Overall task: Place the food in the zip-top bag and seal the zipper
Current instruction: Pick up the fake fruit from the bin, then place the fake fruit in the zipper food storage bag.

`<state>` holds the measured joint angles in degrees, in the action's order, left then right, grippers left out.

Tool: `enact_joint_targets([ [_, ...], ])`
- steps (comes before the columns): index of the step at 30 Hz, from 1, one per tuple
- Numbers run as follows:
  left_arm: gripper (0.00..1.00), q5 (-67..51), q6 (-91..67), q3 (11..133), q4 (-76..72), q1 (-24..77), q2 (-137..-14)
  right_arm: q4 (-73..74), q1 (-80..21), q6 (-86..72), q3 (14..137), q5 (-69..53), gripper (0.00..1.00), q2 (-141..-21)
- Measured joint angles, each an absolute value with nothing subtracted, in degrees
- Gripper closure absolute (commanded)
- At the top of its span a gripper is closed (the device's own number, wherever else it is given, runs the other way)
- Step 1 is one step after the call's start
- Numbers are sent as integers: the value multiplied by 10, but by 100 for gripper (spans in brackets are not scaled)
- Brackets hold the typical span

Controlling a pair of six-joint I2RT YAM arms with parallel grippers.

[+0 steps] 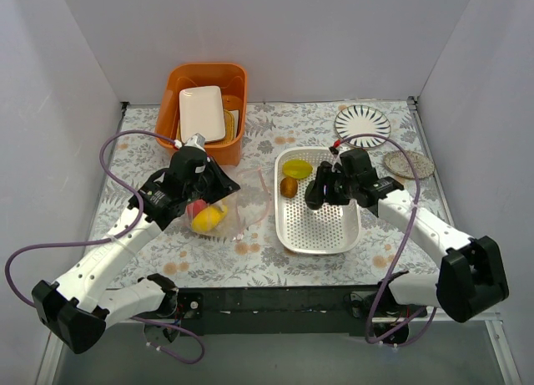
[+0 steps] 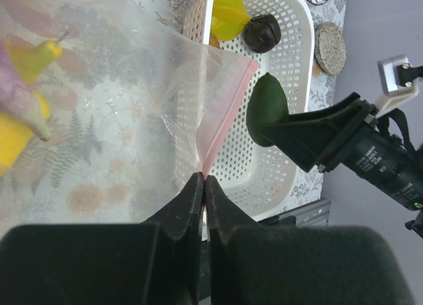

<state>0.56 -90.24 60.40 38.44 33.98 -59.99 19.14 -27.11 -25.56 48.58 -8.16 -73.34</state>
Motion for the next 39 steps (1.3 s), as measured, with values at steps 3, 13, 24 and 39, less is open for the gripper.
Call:
enact_joint_targets([
  [3,100,6,-903,604,383,340,-600,198,-271,-268,485,-94,78,-697],
  [13,100,-1,-908,588,371,340,-603,195,-310,-293,519,-168,76,-635],
  [24,100,-14,-910,585,355,340,-614,196,-429,-266,593,-195,76,-706],
  [39,100,-19,-911,585,355,340,-620,173,-487,-268,629,-195,76,-805],
])
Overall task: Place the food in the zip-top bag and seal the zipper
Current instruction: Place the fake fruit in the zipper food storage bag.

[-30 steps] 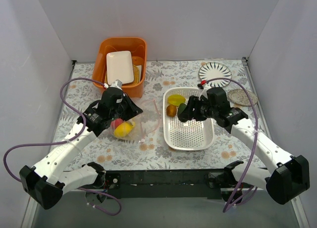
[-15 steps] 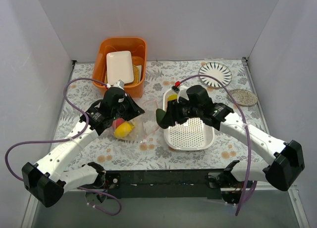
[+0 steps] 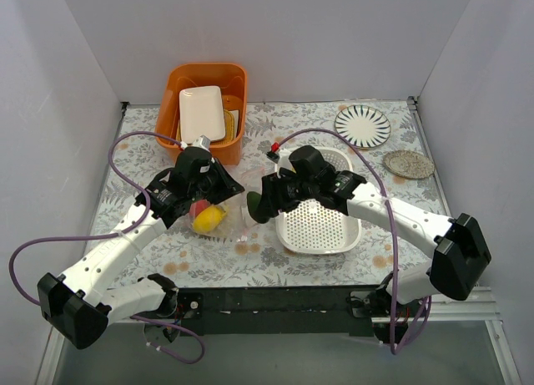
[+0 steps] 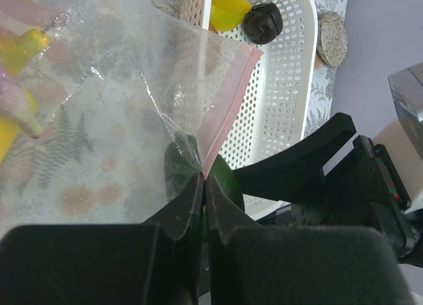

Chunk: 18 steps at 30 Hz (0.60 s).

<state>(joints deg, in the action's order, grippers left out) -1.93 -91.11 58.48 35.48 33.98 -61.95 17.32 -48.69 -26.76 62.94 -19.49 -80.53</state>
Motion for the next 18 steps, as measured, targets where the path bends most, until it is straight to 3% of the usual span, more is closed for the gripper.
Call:
enact_joint_targets([
  [5,100,-20,-911,585,355,340,-620,161,-489,-268,658,-193,69,-845],
  [10,100,-19,-911,585,357,340,-620,165,-489,-262,699,-182,39,-876],
  [18,100,-19,-911,585,359,340,-619,172,-489,-242,708,-135,25,-868],
])
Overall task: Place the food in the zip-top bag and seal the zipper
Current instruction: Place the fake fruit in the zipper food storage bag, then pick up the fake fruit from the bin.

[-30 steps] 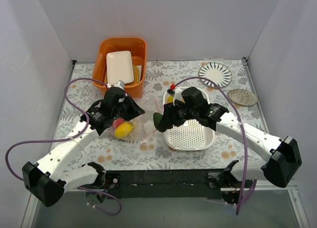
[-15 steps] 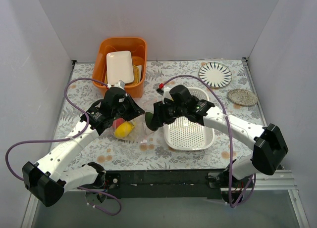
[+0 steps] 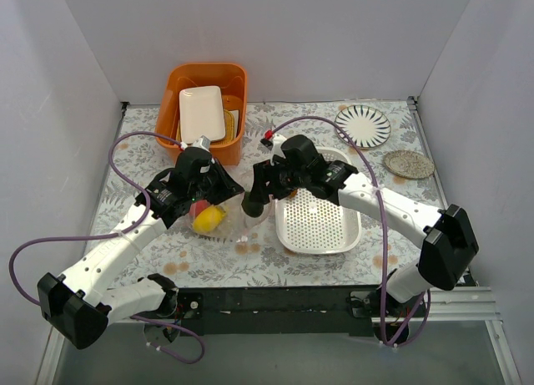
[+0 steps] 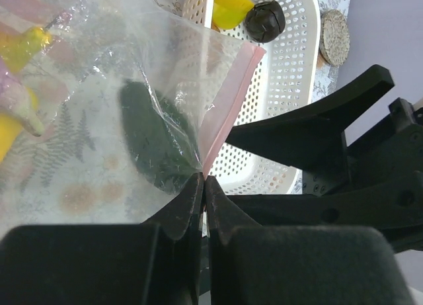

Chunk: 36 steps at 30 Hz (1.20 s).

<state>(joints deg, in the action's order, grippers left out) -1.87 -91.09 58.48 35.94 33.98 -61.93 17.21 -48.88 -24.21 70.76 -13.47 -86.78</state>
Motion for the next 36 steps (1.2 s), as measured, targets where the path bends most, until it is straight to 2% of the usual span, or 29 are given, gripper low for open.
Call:
enact_joint_targets([
  [11,100,-19,-911,585,360,340,-619,178,-488,-241,706,-83,20,-829],
  [22,100,-15,-911,585,363,340,-617,251,-441,-299,683,79,12,-798],
  [27,100,-15,-911,585,363,340,-617,247,-414,-278,648,90,6,-784],
  [28,100,-15,-911,585,363,340,-617,255,-405,-277,647,87,2,-788],
  [36,100,-15,-911,585,368,340,-614,280,-300,-250,651,45,3,-866],
])
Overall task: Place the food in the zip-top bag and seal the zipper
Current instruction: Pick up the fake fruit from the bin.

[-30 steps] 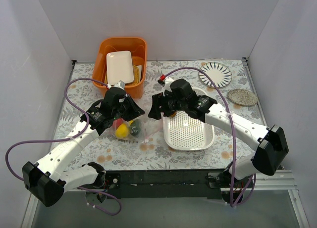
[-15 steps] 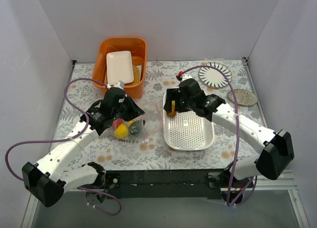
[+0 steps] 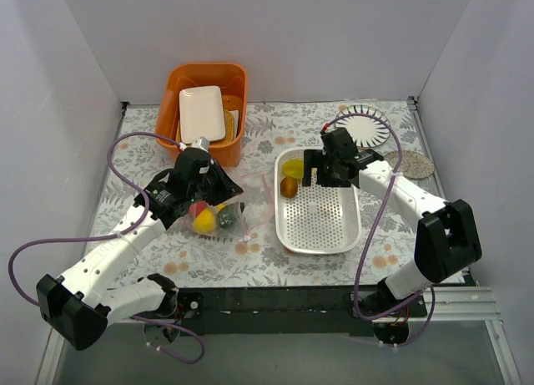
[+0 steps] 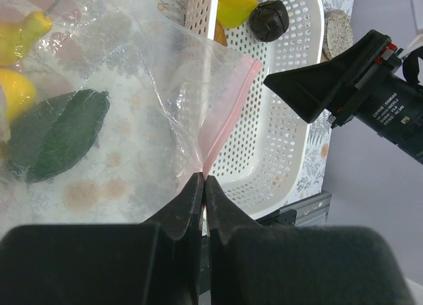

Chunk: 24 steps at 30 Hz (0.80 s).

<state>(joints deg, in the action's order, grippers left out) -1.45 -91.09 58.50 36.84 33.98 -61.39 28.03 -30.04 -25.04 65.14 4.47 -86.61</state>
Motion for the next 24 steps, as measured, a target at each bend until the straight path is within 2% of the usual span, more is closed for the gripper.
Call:
enact_joint_targets([
  [8,100,-15,-910,585,373,340,-611,304,-272,-212,685,62,2,-889],
  [10,100,-15,-910,585,373,340,-611,304,-265,-194,706,68,5,-901],
  [13,100,-15,-910,585,373,340,-611,309,-252,-173,745,78,13,-935],
  [14,100,-14,-909,585,373,340,-611,309,-248,-167,755,80,20,-946],
  [17,100,-15,-908,585,373,340,-611,314,-229,-151,784,82,27,-989],
  [24,100,-14,-908,585,375,340,-610,316,-199,-136,791,67,28,-1054],
])
